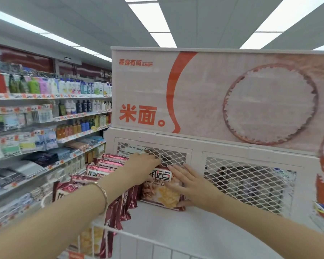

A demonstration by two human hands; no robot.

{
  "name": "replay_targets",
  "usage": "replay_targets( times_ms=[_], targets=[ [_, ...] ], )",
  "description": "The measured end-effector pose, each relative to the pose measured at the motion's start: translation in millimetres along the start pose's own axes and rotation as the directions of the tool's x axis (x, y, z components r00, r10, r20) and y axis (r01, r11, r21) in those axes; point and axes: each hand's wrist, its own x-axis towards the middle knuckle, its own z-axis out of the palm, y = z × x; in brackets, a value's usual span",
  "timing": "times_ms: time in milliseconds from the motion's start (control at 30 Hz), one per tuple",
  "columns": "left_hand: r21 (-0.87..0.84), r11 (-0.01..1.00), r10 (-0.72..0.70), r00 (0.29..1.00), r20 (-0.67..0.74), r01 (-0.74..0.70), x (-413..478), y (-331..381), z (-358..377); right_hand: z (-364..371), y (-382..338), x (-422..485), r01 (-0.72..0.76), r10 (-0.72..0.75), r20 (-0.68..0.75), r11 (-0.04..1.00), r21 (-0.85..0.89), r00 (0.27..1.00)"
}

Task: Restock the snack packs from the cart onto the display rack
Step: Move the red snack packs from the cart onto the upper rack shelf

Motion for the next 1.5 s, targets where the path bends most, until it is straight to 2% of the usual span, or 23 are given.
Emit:
replay_targets(
  times_ms=[67,133,233,300,467,600,733,867,967,1067,1167,1300,1433,1500],
  targets=[
    [0.007,1.0,0.007,1.0,0.028,-0.007,-1,0,-3,-4,-3,-1,-0.018,0.018,0.032,1.0,0.015,0.999],
    [-0.073,0.997,-0.002,0.998,0.056,0.006,-7,-6,-11,-18,-2,-3,-0.036,0.035,0.009,0.997,0.071,0.999],
    [-0.378,0.92,-0.087,0.995,0.054,0.101,-33,-21,-29,-54,-5,-1,-0.017,0.059,-0.182,0.975,0.221,0.982],
    [-0.482,0.863,-0.161,0.987,0.026,0.153,-60,-36,-40,-81,-11,10,-0.002,0.086,-0.306,0.965,0.264,0.948],
    [-0.444,0.846,-0.328,0.945,0.002,0.295,-149,-86,-42,-145,-63,74,-0.066,0.222,-0.356,0.914,0.4,0.908],
    [-0.4,0.82,-0.436,0.899,0.023,0.408,-243,-123,-37,-180,-133,139,-0.003,0.178,-0.419,0.923,0.384,0.89],
    [-0.371,0.737,-0.537,0.823,0.186,0.565,-368,-161,4,-185,-239,196,0.085,0.11,-0.424,0.906,0.415,0.899],
    [-0.323,0.641,-0.569,0.713,0.409,0.696,-496,-170,69,-161,-367,229,0.156,0.041,-0.326,0.818,0.554,0.944],
    [-0.309,0.545,-0.567,0.614,0.549,0.779,-578,-159,114,-139,-467,239,0.146,-0.049,-0.158,0.712,0.687,0.986],
    [-0.284,0.437,-0.576,0.508,0.64,0.854,-639,-143,155,-125,-554,237,0.091,-0.19,0.042,0.641,0.762,0.981],
    [-0.258,0.327,-0.562,0.406,0.721,0.909,-681,-124,191,-111,-624,227,0.01,-0.323,0.233,0.605,0.796,0.917],
    [-0.159,0.268,-0.503,0.279,0.818,0.95,-728,-98,238,-79,-693,204,-0.078,-0.456,0.394,0.57,0.818,0.798],
    [-0.111,0.177,-0.47,0.183,0.863,0.978,-763,-81,287,-41,-740,180,-0.11,-0.508,0.485,0.602,0.791,0.712],
    [-0.101,0.15,-0.459,0.159,0.874,0.984,-771,-71,314,-19,-750,168,-0.219,-0.443,0.585,0.639,0.737,0.679]
  ],
)
